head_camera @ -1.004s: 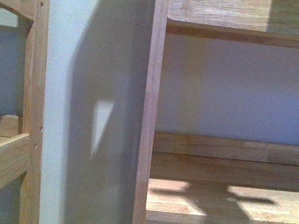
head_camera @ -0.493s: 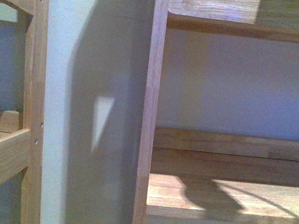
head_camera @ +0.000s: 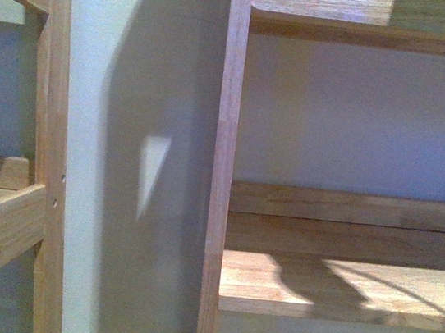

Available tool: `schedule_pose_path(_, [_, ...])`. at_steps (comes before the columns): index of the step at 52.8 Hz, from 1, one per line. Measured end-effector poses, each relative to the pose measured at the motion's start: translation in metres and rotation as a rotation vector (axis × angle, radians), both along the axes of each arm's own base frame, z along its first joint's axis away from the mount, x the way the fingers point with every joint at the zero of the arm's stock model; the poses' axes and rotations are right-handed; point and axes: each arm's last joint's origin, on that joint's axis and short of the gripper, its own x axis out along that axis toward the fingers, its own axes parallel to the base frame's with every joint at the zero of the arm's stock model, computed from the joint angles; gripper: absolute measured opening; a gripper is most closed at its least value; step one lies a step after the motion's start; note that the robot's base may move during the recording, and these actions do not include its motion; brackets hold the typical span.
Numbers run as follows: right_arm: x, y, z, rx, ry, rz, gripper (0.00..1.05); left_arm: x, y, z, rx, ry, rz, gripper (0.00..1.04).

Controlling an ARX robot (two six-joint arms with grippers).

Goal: Put away toys

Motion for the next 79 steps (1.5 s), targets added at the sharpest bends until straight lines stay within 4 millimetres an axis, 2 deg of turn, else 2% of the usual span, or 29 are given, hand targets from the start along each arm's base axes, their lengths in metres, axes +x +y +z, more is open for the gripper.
schedule_pose_path(5, [0.0, -0.001, 0.0, 0.0, 0.003, -0.01, 0.91, 0.0, 0.0, 0.0, 0.0, 0.0, 0.0, 0.98])
schedule_pose_path(9, [0.0, -0.001, 0.0, -0.004, 0.003, -0.019, 0.99, 0.0, 0.0, 0.0, 0.0, 0.0, 0.0, 0.98])
schedule_pose_path(23, [-0.001, -0.003, 0.0, -0.042, -0.007, -0.104, 0.98, 0.0, 0.0, 0.0, 0.0, 0.0, 0.0, 0.98])
schedule_pose_path(33, [-0.023, -0.009, 0.005, -0.097, -0.024, -0.217, 0.98, 0.0, 0.0, 0.0, 0.0, 0.0, 0.0, 0.98])
schedule_pose_path(46, [-0.072, -0.025, 0.002, -0.18, -0.064, -0.344, 0.98, 0.0, 0.0, 0.0, 0.0, 0.0, 0.0, 0.98])
schedule_pose_path(58, [-0.124, -0.046, -0.018, -0.235, -0.078, -0.439, 0.98, 0.0, 0.0, 0.0, 0.0, 0.0, 0.0, 0.98])
schedule_pose_path(68, [-0.173, -0.058, -0.048, -0.253, -0.066, -0.477, 0.98, 0.0, 0.0, 0.0, 0.0, 0.0, 0.0, 0.98])
schedule_pose_path(69, [-0.184, -0.06, -0.056, -0.255, -0.056, -0.481, 0.98, 0.0, 0.0, 0.0, 0.0, 0.0, 0.0, 0.98])
schedule_pose_path(74, [-0.212, -0.067, -0.079, -0.252, -0.038, -0.507, 0.98, 0.0, 0.0, 0.0, 0.0, 0.0, 0.0, 0.98])
schedule_pose_path(79, [-0.23, -0.071, -0.1, -0.246, -0.016, -0.53, 0.98, 0.0, 0.0, 0.0, 0.0, 0.0, 0.0, 0.98])
